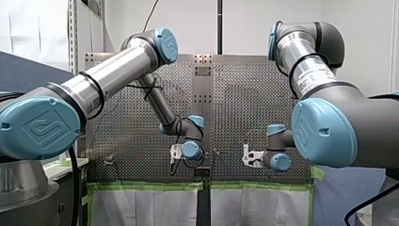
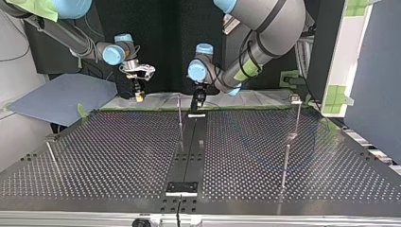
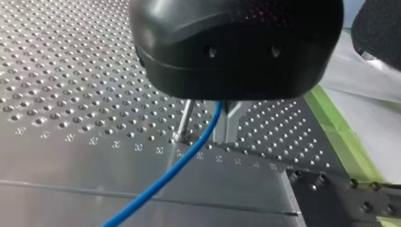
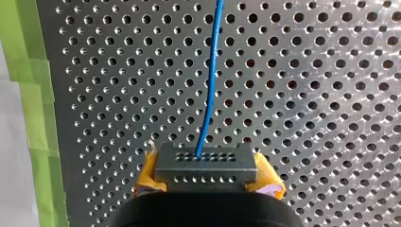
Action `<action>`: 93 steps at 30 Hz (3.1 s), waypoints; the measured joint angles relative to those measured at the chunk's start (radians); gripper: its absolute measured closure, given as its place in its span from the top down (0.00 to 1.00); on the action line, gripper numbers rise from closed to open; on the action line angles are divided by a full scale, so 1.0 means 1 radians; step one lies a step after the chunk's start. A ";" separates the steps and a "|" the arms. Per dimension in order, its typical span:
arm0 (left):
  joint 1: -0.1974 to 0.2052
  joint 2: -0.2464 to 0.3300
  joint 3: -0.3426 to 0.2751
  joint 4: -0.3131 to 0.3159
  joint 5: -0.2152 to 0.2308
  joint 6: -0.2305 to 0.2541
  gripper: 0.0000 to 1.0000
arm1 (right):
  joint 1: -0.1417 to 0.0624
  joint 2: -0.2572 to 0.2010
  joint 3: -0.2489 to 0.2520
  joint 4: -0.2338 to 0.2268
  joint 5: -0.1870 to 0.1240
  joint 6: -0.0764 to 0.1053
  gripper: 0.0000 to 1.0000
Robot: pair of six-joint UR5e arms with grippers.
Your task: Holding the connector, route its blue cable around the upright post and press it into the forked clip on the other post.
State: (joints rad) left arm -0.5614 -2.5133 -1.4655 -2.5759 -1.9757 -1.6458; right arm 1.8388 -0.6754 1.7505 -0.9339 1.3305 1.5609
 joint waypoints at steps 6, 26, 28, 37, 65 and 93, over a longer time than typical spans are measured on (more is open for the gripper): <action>0.002 0.001 0.015 -0.029 0.002 -0.005 0.00 | 0.001 0.000 -0.004 0.009 0.001 -0.007 0.00; -0.024 0.045 0.018 -0.125 -0.003 0.001 0.00 | 0.002 -0.006 -0.004 0.015 0.001 -0.019 0.00; -0.026 0.049 0.015 -0.133 -0.004 0.001 0.00 | 0.003 -0.008 -0.004 0.016 0.000 -0.020 0.00; -0.032 0.052 -0.014 -0.124 -0.007 -0.001 0.00 | 0.007 -0.009 -0.004 0.025 0.000 -0.024 0.00; -0.014 0.041 -0.023 -0.049 0.021 -0.015 0.00 | 0.002 0.007 -0.004 0.015 -0.027 -0.006 0.00; 0.028 -0.046 0.083 -0.079 0.088 -0.043 0.00 | -0.017 0.024 -0.021 -0.044 -0.028 0.043 0.00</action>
State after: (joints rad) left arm -0.5334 -2.5590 -1.3821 -2.6546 -1.8876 -1.6886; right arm 1.8222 -0.6510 1.7290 -0.9776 1.3022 1.6038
